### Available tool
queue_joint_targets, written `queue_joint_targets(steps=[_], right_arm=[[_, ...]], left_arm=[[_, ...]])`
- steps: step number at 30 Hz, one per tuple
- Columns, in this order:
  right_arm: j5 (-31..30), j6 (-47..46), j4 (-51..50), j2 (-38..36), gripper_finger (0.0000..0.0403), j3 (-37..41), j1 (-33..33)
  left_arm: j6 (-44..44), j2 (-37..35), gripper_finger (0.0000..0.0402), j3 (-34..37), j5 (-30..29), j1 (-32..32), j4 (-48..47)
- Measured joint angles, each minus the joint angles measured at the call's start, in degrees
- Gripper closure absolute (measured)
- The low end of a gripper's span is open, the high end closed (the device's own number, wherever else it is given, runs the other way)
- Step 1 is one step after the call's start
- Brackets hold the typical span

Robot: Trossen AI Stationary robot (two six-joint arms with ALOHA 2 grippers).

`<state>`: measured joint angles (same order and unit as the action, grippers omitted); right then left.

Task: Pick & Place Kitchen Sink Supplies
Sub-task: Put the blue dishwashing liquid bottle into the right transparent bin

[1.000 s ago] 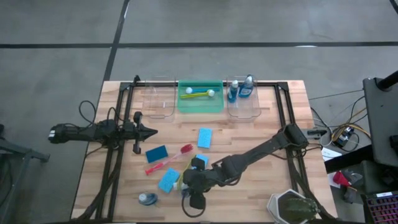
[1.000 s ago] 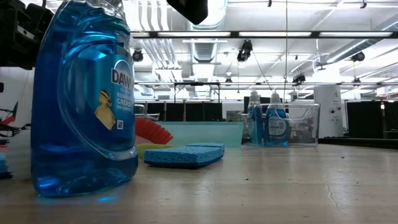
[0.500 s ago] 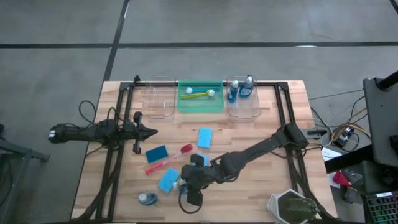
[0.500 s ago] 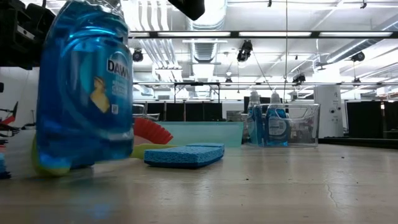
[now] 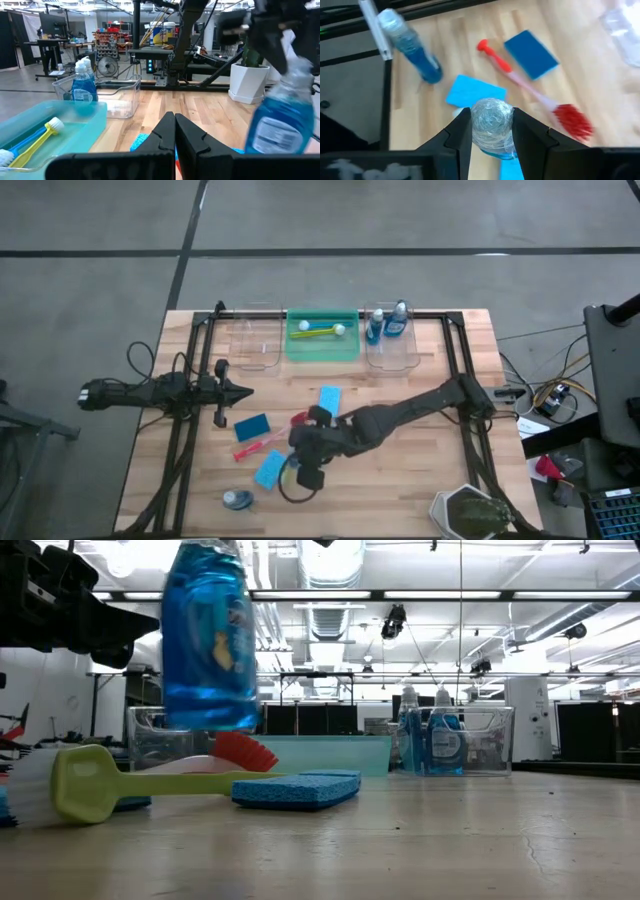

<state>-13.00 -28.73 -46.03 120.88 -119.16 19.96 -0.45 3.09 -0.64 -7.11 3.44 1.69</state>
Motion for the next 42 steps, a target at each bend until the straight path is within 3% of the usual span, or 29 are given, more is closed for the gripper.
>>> queue_joint_targets(steps=[14,32,42], right_arm=[[-11.68,0.34,-19.84,-0.16,0.0289,-15.79,-6.56],[-19.17,-1.88,-30.95,-8.14,0.0285,-15.27,-16.25],[-27.17,-7.03,-42.14,-14.05,0.0288,-15.25,-18.48]], left_arm=[[-0.01,0.0,0.0399,0.0,0.0,0.02,0.0],[-0.02,0.0,0.0399,0.0,0.0,0.0,0.0],[-0.01,0.0,0.0399,0.0,-0.01,0.0,0.0]])
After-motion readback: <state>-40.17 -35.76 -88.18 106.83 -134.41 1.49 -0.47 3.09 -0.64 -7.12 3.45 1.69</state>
